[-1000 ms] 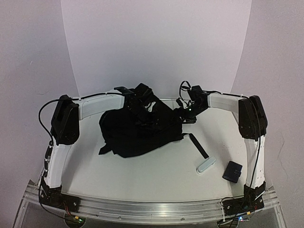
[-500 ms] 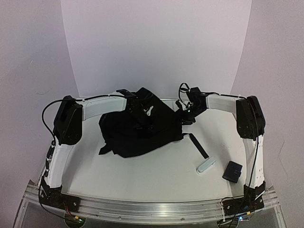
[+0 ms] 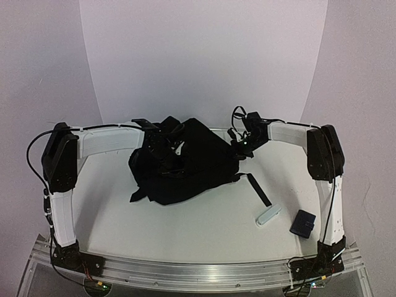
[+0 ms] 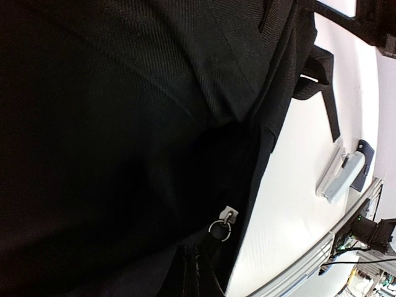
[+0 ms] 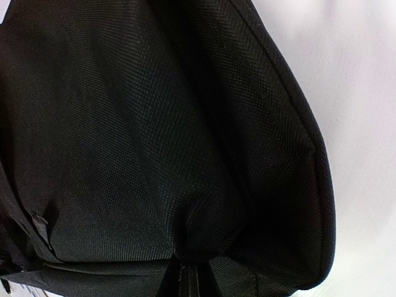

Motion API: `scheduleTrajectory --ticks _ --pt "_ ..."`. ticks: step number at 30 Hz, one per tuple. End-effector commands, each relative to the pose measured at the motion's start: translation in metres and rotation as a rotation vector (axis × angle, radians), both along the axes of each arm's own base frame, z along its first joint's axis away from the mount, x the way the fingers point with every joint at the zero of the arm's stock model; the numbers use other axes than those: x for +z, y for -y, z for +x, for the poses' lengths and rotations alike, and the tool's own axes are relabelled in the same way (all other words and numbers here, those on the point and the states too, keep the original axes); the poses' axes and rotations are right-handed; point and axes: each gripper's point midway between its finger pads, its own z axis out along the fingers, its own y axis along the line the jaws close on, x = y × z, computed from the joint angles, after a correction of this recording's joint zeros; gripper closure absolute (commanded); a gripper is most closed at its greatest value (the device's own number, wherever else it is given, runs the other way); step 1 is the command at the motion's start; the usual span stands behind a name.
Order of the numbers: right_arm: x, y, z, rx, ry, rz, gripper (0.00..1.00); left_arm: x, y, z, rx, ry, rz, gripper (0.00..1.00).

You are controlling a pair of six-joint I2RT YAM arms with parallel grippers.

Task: Pack the student bag
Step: Zip the student bag at the center of the board.

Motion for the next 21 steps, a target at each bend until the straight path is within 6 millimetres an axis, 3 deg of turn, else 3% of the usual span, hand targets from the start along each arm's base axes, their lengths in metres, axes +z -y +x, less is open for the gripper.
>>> scheduleTrajectory --ticks 1,5,9,12,14,16,17,18,21 --pt "-0.009 0.057 0.049 -0.114 0.102 -0.145 1.0 0.03 -0.033 -0.016 0.083 0.028 0.014 1.0" --pt "-0.014 0.074 0.066 -0.131 0.129 -0.174 1.0 0.037 -0.055 -0.021 0.149 0.052 0.032 1.0" --pt "-0.003 0.075 0.079 -0.112 0.186 -0.19 1.0 0.046 -0.076 -0.008 0.249 0.086 0.01 1.0" --pt "0.018 0.062 0.079 -0.024 0.237 -0.14 0.98 0.053 -0.067 0.002 0.249 0.094 -0.056 1.0" --pt "0.04 0.051 0.073 0.034 0.277 -0.105 0.76 0.053 -0.056 0.007 0.222 0.082 -0.079 1.0" --pt "0.067 0.045 0.061 0.109 0.333 -0.076 0.38 0.051 -0.045 0.013 0.207 0.069 -0.097 1.0" --pt "0.084 0.042 0.051 0.15 0.368 -0.055 0.25 0.052 -0.04 0.017 0.205 0.069 -0.112 1.0" --pt "0.098 0.036 0.041 0.195 0.395 -0.027 0.19 0.054 -0.036 0.02 0.205 0.07 -0.129 1.0" --pt "0.131 0.017 0.012 0.305 0.486 0.042 0.17 0.055 -0.031 0.029 0.222 0.056 -0.173 1.0"
